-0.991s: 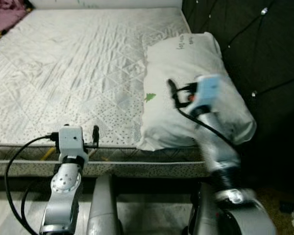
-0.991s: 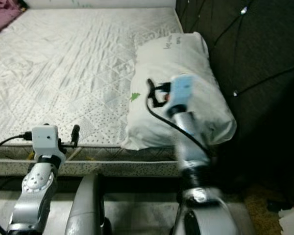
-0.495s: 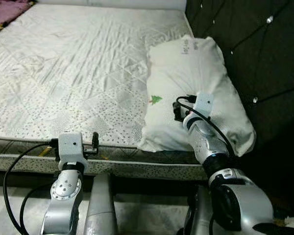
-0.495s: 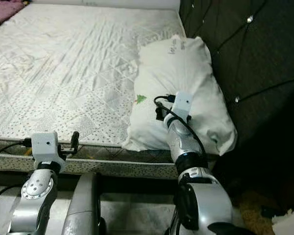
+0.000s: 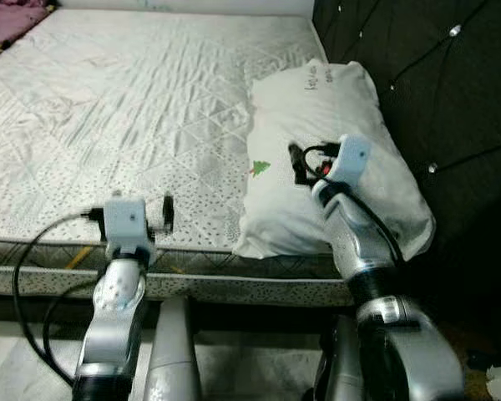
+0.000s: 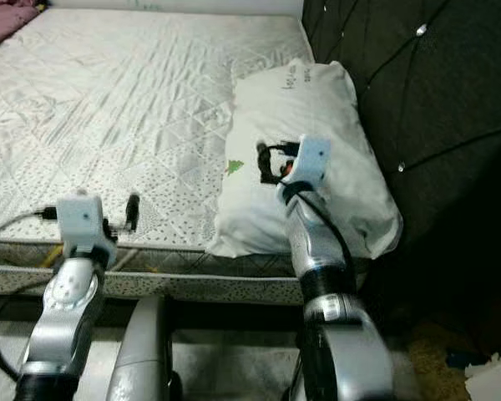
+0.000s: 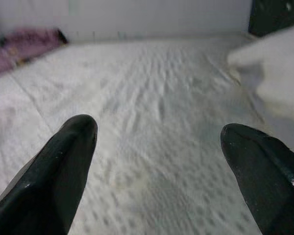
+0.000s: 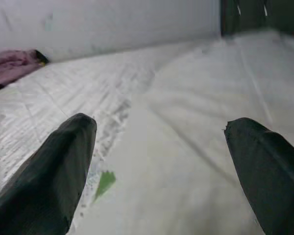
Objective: Clean up the room
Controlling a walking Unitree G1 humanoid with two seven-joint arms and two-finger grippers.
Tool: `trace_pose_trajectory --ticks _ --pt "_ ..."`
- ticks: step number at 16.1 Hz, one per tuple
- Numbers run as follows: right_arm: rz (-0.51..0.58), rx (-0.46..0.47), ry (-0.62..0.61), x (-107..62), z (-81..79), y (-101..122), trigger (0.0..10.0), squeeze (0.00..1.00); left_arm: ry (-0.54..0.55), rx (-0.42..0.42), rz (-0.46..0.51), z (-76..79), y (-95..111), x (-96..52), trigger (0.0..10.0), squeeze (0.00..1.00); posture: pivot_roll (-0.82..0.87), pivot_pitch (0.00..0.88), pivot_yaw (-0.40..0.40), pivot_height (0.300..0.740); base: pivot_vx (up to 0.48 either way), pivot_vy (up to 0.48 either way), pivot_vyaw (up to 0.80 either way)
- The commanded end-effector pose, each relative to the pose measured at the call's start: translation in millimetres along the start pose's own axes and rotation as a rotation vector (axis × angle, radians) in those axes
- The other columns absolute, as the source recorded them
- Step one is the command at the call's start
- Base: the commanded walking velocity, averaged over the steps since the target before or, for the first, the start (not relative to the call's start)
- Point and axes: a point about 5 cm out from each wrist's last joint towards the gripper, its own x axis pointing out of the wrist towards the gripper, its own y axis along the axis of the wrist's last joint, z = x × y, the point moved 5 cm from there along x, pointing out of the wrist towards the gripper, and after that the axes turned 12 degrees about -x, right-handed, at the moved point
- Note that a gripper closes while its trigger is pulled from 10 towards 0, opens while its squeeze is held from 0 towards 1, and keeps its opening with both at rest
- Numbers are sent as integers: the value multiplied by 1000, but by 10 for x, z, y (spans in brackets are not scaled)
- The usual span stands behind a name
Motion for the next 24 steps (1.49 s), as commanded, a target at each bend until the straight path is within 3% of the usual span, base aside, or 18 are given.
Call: trace_pose_trajectory --ticks 1,5,7,8,14,21,24 --pt "13 -23 15 -68 -3 -6 10000 0 33 32 26 -58 29 18 10000 0 86 0 3 532 0 0 0" --pt "17 -38 -35 -386 152 -133 10000 0 20 -28 72 -73 86 118 10000 0 65 0 15 532 0 0 0" --pt "17 -62 -72 -425 212 -122 10000 0 30 -36 81 -87 93 118 10000 0 62 0 18 532 0 0 0" --pt "42 -76 -46 -450 166 -95 10000 0 31 -43 78 -82 78 97 10000 0 64 0 19 532 0 0 0" --pt "56 -73 -36 -456 76 -44 10000 0 27 -41 80 -135 71 53 10000 0 88 0 -5 588 0 0 0" --pt "61 -97 -64 -419 158 11 10000 0 27 -9 36 -246 -43 -51 10000 0 77 0 0 655 0 0 0" --pt "60 -111 -104 -451 241 15 10000 0 8 -11 15 -152 -103 -63 10000 0 67 0 22 684 0 0 0"
